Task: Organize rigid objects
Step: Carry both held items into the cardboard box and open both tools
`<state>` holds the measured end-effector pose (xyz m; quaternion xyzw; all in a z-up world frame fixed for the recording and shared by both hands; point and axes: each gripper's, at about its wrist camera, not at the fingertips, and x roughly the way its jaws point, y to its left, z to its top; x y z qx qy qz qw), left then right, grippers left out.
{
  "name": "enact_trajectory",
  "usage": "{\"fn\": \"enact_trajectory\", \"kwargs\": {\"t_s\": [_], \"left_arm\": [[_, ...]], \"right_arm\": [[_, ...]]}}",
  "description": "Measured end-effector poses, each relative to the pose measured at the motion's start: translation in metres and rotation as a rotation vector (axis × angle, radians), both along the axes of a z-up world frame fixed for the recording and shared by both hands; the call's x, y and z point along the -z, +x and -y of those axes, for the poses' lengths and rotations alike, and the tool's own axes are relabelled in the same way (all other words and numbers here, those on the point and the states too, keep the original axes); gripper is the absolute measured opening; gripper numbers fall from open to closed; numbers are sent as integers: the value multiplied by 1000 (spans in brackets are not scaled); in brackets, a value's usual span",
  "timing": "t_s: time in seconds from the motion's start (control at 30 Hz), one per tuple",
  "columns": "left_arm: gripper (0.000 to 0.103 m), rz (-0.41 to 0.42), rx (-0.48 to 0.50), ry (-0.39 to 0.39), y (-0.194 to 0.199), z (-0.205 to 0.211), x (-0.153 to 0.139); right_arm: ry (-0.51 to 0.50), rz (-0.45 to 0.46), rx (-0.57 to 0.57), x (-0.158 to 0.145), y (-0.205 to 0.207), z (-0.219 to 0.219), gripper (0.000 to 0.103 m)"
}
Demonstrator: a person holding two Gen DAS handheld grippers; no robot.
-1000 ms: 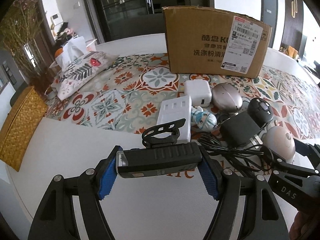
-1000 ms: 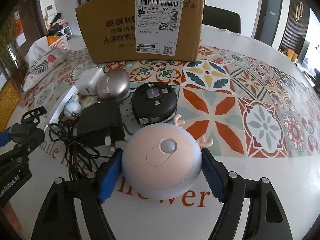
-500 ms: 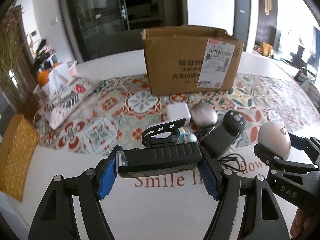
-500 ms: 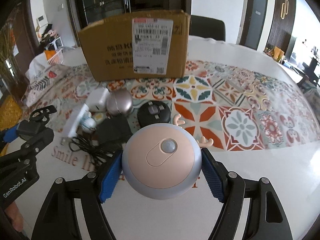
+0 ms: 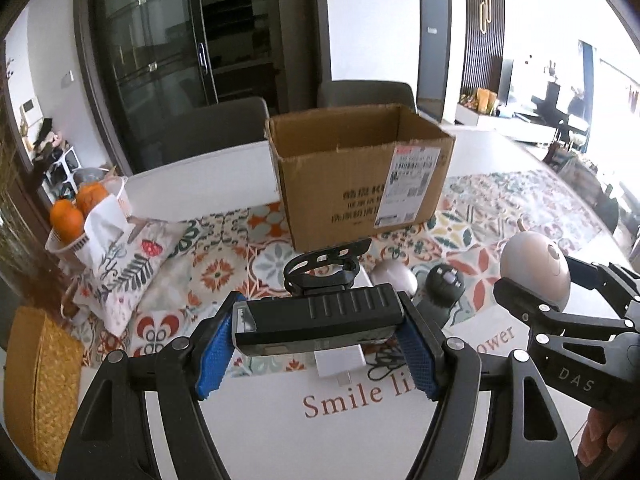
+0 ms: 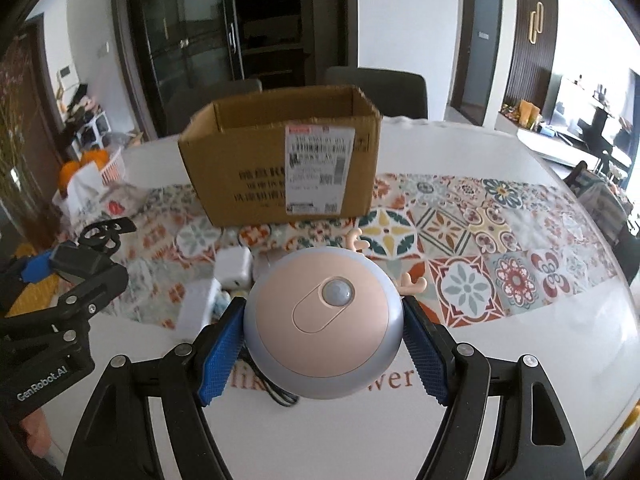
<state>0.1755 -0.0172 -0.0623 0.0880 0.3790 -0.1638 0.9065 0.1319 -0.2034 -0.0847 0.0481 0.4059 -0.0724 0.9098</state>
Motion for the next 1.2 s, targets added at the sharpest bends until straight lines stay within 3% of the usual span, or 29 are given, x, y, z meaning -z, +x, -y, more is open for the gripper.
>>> {"fn": "enact_trajectory", "kwargs": {"t_s": [0.37, 0.73, 1.03, 1.2], "left_arm": [[73, -27, -22, -78, 10, 6, -21], [73, 63, 10, -70, 27, 31, -60], [73, 129, 6, -33, 67, 46, -85], [73, 123, 5, -36, 95, 53, -90]], "right_arm": [[-24, 71, -78, -39, 14, 0, 76], [-20, 166, -109, -75, 25, 18, 76], [-21, 205, -136, -95, 68, 30, 76], [-37, 222, -155, -103, 95, 34, 76]]}}
